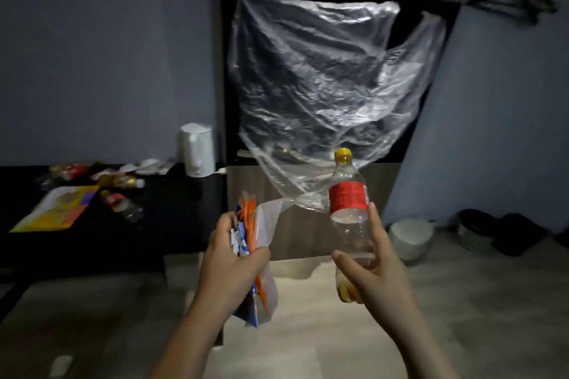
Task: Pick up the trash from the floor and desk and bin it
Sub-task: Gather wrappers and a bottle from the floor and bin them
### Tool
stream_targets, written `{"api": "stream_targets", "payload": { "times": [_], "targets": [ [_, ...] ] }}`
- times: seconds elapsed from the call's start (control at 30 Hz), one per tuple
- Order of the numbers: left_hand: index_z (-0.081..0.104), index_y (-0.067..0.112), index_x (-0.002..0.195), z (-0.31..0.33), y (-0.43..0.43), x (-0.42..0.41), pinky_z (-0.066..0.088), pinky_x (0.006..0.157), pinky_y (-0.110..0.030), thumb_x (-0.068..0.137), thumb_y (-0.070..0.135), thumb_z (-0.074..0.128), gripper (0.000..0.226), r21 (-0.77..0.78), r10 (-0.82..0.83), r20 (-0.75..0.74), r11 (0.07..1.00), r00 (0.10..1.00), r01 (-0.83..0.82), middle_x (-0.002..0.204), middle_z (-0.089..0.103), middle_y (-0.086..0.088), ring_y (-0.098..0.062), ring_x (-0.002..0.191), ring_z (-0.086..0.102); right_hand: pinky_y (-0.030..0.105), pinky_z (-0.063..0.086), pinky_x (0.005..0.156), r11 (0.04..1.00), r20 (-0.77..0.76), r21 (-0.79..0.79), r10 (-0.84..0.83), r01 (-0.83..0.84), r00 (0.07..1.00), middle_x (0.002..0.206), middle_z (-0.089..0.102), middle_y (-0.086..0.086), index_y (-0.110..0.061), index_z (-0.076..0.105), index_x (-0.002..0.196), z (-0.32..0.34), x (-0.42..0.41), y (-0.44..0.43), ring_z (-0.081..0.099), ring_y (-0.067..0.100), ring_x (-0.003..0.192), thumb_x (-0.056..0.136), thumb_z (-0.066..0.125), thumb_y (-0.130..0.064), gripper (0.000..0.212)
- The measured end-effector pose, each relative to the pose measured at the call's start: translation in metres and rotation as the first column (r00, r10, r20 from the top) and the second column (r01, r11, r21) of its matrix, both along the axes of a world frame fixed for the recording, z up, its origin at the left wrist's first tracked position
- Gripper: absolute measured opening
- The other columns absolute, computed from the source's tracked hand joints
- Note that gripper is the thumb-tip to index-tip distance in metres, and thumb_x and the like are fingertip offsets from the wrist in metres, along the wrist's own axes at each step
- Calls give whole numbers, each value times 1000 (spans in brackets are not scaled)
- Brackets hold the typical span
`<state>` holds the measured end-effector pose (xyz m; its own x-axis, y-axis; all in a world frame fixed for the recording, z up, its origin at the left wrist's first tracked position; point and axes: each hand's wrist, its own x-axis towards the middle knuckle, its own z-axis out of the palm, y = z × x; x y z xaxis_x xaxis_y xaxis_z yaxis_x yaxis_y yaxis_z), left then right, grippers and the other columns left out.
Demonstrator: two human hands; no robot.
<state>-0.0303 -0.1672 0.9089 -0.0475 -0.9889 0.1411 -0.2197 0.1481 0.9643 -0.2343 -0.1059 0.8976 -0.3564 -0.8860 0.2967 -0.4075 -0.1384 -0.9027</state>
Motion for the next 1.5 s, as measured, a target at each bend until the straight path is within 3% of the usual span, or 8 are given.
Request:
{"api": "stream_targets", "payload": {
  "times": [0.17, 0.33, 0.43, 0.5, 0.7, 1.23, 1.37, 1.5],
  "targets": [
    [44, 49, 86, 4, -15, -136, 39, 58, -24, 60, 32, 61, 35, -17, -155, 17, 988, 988, 155, 87, 55, 5, -9, 75, 55, 24, 50, 67, 985, -54, -23, -169, 168, 984, 91, 62, -39, -79, 13, 121, 9, -129, 12, 65, -5, 79, 78, 74, -18, 97],
    [45, 53, 92, -3, -33, -255, 40, 59, -24, 72, 18, 66, 46, -34, -294, 22, 955, 955, 295, 96, 57, 3, -10, 81, 56, 4, 44, 61, 957, -58, -27, -291, 290, 955, 92, 55, -50, -68, 15, 130, 11, -232, 22, 59, -17, 83, 77, 73, -18, 94],
    [40, 63, 88, -8, -44, -316, 46, 64, -27, 73, 18, 67, 54, -26, -388, 55, 921, 920, 390, 98, 57, 7, -10, 86, 58, 18, 50, 63, 927, -21, 4, -375, 375, 927, 95, 57, -45, -80, 17, 119, 3, -281, 30, 61, -13, 80, 77, 72, -21, 91],
    [42, 57, 89, -14, -54, -353, 47, 64, -29, 73, 18, 67, 50, -16, -430, 80, 901, 899, 433, 96, 58, 5, -12, 85, 58, 15, 48, 67, 900, -4, 39, -434, 433, 901, 97, 59, -43, -83, 22, 112, -6, -311, 33, 60, -14, 83, 77, 72, -23, 85],
    [45, 41, 94, -30, -102, -451, 41, 58, -26, 72, 20, 66, 37, 10, -545, 113, 837, 831, 547, 93, 56, 0, -14, 79, 57, 19, 48, 71, 801, 29, 129, -593, 585, 805, 89, 65, -28, -68, 27, 126, -32, -391, 13, 61, -11, 83, 77, 72, -23, 81],
    [40, 42, 89, -49, -272, -688, 44, 57, -31, 71, 26, 66, 35, 101, -743, 210, 663, 635, 742, 86, 54, 4, -16, 74, 56, 18, 45, 48, 526, 53, 320, -840, 788, 539, 97, 59, -2, -68, 24, 129, -56, -575, -115, 64, 12, 73, 78, 73, -30, 80],
    [39, 43, 89, -59, -289, -758, 51, 59, -35, 70, 31, 66, 35, 128, -757, 218, 648, 617, 750, 84, 55, 5, -17, 73, 58, 22, 44, 41, 517, 81, 335, -849, 788, 522, 99, 58, 3, -65, 25, 132, -69, -638, -126, 59, 13, 52, 78, 72, -27, 81],
    [42, 37, 89, -60, -299, -835, 46, 58, -32, 72, 25, 67, 33, 99, -747, 214, 658, 630, 746, 83, 57, 3, -18, 74, 58, 21, 44, 41, 517, 70, 355, -846, 779, 529, 102, 61, 5, -58, 23, 139, -75, -720, -135, 61, 17, 63, 80, 70, -29, 81]
  ]
}}
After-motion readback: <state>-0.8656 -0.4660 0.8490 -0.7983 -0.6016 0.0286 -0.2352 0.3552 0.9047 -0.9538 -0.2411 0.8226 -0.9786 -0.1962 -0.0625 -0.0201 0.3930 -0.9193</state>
